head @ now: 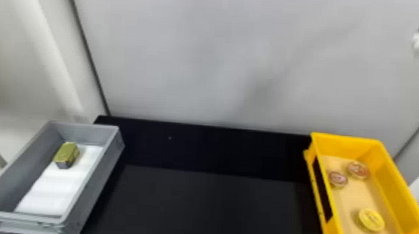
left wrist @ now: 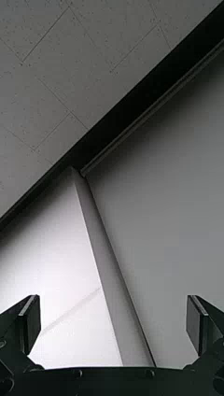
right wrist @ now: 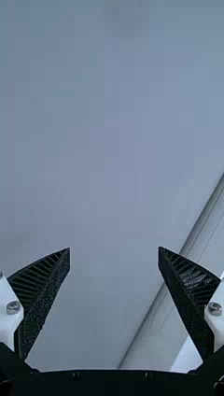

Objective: Pick up the round yellow can and place it in the yellow rectangular box

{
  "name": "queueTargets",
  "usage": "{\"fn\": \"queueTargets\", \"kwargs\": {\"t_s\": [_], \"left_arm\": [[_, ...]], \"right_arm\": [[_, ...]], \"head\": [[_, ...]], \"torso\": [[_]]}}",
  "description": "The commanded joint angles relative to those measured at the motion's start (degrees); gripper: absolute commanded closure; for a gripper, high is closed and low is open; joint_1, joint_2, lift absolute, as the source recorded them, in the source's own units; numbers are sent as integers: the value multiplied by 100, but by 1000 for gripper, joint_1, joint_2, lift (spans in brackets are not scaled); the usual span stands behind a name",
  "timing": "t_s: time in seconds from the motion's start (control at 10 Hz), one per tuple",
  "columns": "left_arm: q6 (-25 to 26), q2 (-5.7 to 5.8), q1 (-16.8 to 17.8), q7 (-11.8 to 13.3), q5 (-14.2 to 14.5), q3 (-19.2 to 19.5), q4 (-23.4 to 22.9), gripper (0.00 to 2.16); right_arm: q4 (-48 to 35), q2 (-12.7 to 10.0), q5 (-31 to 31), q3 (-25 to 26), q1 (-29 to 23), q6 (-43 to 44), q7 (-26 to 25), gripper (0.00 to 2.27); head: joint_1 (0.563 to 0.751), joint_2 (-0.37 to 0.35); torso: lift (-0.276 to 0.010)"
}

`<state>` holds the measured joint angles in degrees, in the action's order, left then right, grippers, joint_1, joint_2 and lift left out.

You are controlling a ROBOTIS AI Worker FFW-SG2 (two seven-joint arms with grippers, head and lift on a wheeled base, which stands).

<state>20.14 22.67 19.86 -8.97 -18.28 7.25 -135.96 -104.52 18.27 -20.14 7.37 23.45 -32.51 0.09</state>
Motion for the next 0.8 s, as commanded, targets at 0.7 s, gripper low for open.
{"fn": "queueTargets", "kwargs": {"t_s": [0.7], "left_arm": [[62, 187, 36, 0, -1, 110, -63, 107]], "right_arm": [[-1598, 660, -589, -1256, 2067, 2609, -738, 93]], "head": [[663, 54]], "torso": [[-10]]}}
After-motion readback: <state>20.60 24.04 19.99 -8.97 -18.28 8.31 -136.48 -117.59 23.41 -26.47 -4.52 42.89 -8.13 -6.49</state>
